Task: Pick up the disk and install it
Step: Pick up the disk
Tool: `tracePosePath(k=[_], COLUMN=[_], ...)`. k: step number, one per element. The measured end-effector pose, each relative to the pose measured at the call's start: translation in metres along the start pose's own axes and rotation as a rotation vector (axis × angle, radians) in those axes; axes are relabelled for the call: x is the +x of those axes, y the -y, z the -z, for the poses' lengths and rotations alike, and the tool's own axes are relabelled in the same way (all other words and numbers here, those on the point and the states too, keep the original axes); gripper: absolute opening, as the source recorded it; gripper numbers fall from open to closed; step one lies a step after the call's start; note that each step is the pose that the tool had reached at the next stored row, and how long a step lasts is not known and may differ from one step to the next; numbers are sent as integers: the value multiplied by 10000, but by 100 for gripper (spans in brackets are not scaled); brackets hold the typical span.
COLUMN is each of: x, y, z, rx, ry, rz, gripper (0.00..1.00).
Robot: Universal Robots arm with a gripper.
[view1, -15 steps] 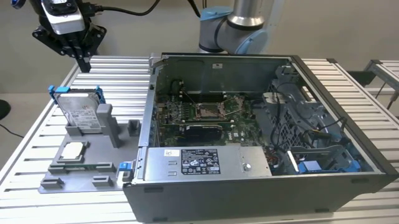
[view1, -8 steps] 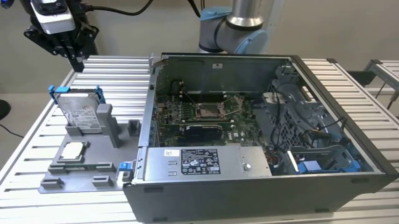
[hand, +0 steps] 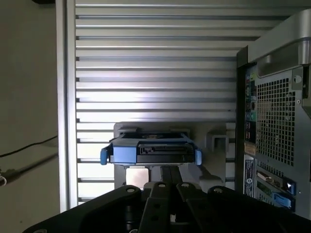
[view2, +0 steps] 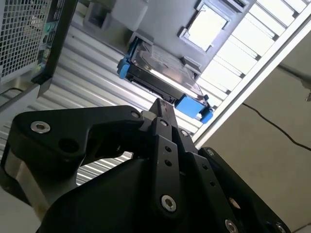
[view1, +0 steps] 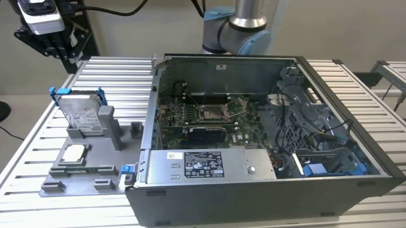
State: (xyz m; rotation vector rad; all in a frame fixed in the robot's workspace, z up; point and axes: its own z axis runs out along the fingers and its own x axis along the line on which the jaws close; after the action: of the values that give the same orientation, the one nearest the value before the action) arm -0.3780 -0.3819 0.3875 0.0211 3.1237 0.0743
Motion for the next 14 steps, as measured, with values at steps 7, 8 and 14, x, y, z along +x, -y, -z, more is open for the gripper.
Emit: tracePosePath(k=[7, 8, 14], x=[118, 133, 200], y=[2, 2, 4], z=[-10, -12, -27], rx=[0, 0, -1], ry=[0, -1, -26], rz=[3, 4, 34], gripper=[0, 0, 0])
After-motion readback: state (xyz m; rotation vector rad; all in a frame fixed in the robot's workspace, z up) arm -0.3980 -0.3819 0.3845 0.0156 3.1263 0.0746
